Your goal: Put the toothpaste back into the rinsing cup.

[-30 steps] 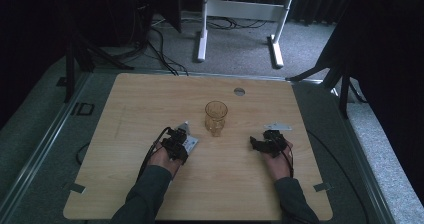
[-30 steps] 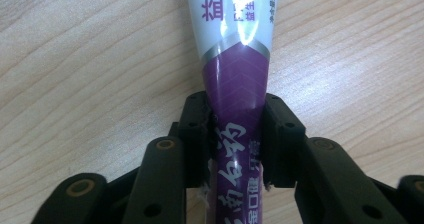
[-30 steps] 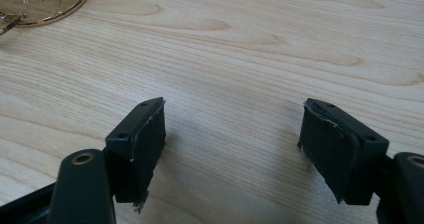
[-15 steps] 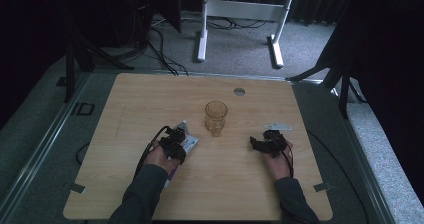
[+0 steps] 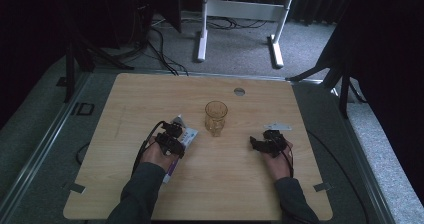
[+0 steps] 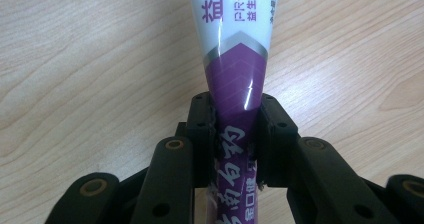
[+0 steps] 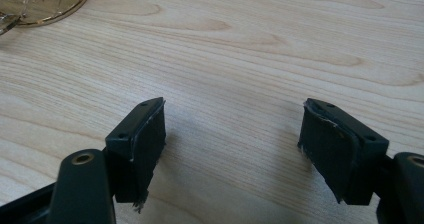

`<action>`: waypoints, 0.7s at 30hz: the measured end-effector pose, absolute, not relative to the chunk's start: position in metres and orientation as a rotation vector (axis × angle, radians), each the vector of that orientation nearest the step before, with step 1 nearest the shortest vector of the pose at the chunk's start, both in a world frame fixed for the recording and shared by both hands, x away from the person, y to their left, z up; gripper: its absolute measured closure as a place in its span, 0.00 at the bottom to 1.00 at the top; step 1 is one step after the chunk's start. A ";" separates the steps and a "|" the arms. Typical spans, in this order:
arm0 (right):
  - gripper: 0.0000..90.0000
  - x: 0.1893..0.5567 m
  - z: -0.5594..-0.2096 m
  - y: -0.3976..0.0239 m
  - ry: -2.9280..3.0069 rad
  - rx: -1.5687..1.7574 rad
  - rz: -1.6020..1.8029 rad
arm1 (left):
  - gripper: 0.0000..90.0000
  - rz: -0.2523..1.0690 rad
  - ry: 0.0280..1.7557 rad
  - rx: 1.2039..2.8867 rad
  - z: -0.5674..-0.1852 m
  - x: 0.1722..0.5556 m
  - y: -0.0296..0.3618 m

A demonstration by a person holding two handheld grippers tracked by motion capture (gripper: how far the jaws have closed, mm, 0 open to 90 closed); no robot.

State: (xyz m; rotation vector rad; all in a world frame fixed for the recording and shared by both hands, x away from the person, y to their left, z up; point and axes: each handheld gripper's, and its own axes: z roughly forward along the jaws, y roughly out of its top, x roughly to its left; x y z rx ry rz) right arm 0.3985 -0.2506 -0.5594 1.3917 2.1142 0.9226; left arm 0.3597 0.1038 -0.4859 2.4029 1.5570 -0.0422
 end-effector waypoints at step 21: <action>0.29 0.398 -0.559 -0.251 2.115 1.392 0.923 | 0.80 0.021 1.544 2.340 -0.472 0.362 0.106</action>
